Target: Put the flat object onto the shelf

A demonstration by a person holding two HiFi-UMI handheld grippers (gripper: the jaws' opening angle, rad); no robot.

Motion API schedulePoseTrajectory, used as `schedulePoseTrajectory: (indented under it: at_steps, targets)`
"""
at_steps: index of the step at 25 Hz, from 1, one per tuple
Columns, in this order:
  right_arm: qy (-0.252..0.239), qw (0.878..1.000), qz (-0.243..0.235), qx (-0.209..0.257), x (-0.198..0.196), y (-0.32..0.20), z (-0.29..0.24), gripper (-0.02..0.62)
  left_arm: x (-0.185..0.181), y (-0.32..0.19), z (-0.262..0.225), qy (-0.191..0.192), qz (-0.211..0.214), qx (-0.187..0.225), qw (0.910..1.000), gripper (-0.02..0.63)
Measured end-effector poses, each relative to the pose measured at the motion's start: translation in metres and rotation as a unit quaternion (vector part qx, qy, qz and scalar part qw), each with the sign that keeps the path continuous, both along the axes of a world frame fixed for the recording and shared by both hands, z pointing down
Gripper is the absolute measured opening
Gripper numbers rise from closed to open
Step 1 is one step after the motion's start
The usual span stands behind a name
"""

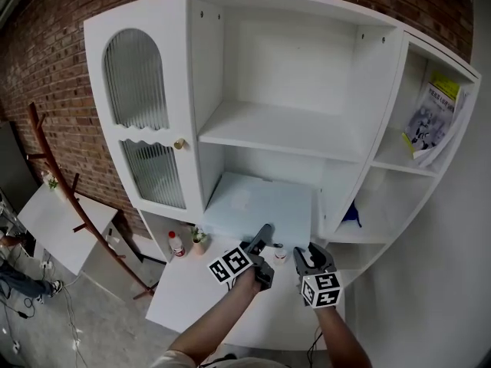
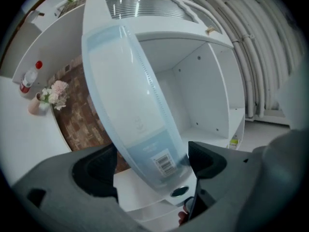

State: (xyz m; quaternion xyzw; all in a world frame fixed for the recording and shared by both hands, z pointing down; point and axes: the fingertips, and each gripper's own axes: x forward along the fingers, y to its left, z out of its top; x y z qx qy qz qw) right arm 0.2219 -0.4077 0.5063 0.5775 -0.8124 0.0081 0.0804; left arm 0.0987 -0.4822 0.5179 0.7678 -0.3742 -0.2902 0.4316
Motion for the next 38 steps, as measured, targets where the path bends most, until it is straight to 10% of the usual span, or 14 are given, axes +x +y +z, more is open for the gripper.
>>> schedulePoseTrajectory:
  at_steps: [8,20,38]
  targets:
    - [-0.013,1.0,0.02,-0.003,0.003,-0.009,0.0,0.15,-0.032,0.023,0.001,-0.063,0.006,0.069,0.9956,0.431]
    - [-0.034,0.999,0.022,0.005,0.008,-0.019,-0.002,0.146,-0.065,0.036,-0.021,-0.204,-0.019,0.178,0.9625,0.43]
    - [-0.045,0.999,0.017,-0.003,0.016,-0.053,0.0,0.146,-0.065,0.0,-0.021,-0.19,0.036,0.172,0.9658,0.428]
